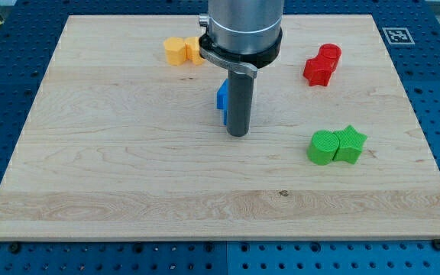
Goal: Slide the green circle up a bit
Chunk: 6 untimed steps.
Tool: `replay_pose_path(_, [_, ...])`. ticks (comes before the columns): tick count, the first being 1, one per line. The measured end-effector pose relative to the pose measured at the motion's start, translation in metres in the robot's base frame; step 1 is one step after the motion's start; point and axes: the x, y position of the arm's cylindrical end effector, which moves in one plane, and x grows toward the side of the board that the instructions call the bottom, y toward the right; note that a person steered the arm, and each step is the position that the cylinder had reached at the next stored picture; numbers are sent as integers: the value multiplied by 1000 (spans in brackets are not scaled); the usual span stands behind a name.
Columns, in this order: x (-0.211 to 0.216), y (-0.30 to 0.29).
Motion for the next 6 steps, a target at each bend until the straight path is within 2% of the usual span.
replay_pose_path(1, [40, 15])
replay_pose_path(2, [79, 56])
replay_pose_path(3, [86, 118])
replay_pose_path(4, [79, 150])
replay_pose_path(6, [63, 119])
